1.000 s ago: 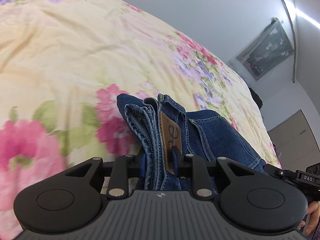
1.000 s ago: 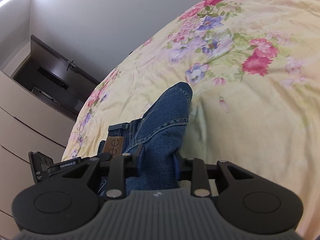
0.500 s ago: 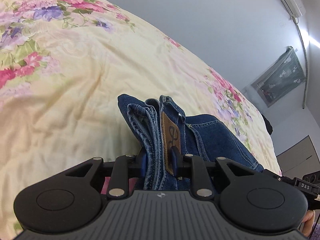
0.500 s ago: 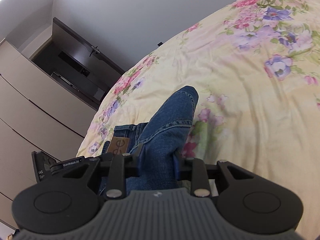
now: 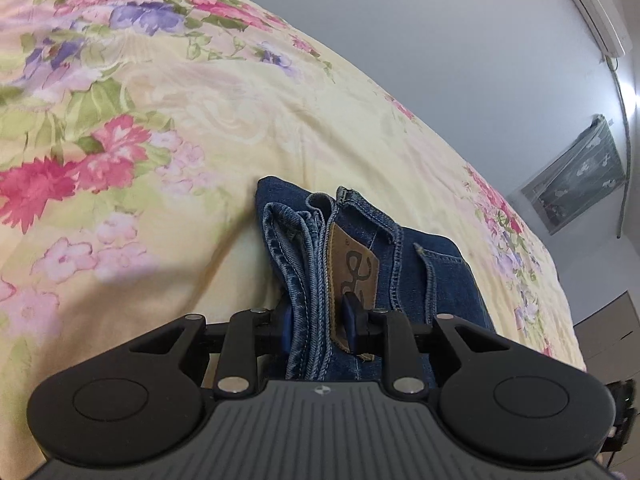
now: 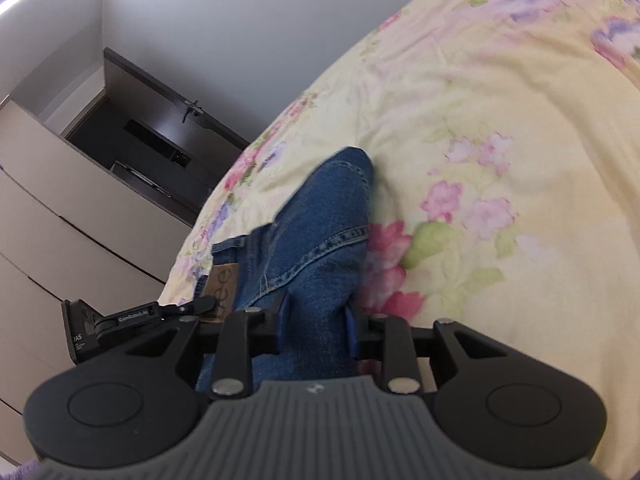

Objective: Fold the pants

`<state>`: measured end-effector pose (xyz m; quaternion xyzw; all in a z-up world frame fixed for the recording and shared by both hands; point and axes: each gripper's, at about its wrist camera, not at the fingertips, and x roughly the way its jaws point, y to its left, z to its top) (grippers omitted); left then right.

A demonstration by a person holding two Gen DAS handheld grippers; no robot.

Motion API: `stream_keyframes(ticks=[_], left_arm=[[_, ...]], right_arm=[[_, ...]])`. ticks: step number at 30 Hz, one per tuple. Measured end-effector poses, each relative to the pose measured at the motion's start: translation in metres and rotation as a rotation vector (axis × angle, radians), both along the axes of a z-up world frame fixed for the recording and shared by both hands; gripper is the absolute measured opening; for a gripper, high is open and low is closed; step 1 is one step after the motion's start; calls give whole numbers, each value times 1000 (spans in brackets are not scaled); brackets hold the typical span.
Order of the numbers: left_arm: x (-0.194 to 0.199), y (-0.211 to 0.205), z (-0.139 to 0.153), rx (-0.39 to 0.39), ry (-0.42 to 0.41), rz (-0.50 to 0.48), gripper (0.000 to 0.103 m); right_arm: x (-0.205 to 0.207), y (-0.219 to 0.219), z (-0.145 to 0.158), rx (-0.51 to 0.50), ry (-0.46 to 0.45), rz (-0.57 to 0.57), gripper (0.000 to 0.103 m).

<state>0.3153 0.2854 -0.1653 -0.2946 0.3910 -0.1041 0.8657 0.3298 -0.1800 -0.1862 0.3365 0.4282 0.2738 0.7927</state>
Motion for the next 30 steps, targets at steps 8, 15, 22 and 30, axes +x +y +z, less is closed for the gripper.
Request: stream_keyframes(ticks=[8, 15, 22, 30], left_arm=[[-3, -5, 1, 65, 27, 31, 45], [-64, -36, 49, 239, -47, 120, 42], [-106, -90, 52, 348, -40, 135, 41], [-93, -102, 25, 460, 24, 117, 41]], right_arm=[[-3, 9, -9, -109, -9, -9, 23], [-40, 26, 47, -414, -242, -26, 34], [-93, 61, 61, -566, -408, 36, 30], [-88, 79, 28, -655, -355, 99, 29]])
